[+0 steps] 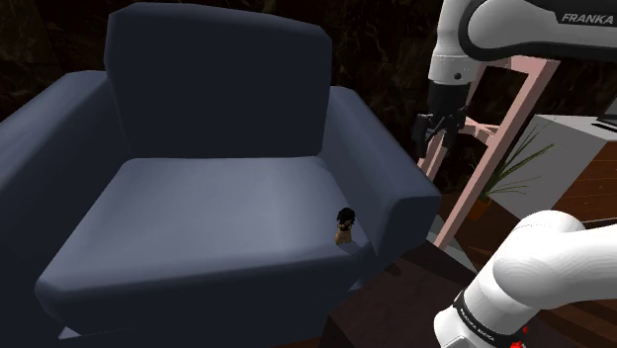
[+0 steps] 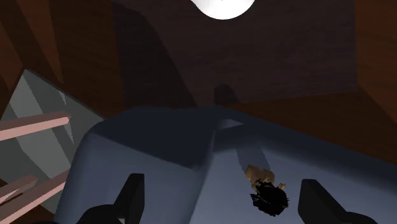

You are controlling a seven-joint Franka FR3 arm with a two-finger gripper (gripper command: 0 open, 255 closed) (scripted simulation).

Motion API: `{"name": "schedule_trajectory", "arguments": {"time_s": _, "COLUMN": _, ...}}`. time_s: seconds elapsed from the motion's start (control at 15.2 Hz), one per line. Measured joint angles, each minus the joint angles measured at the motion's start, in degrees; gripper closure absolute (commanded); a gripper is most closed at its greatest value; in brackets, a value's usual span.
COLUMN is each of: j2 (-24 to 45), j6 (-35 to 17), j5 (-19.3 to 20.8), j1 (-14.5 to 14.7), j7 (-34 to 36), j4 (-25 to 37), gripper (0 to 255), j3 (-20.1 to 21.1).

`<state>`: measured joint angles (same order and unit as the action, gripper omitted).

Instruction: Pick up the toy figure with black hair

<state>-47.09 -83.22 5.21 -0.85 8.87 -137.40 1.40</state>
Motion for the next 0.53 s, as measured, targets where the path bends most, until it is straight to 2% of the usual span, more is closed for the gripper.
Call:
{"name": "schedule_trajectory", "arguments": {"time_s": 0.2, "j2": -0.24, "j6": -2.81, "j5": -0.53, "j1": 0.14, "j7": 0.86, "j4": -2.52, "gripper": 0, "j3": 0.3}}
{"name": "schedule_trajectory", "arguments": {"time_s": 0.53, "j2": 1.97, "j6": -14.35, "j5": -2.07, "j1": 0.5, "j7": 3.66, "j4": -9.52, "gripper": 0, "j3": 1.2}}
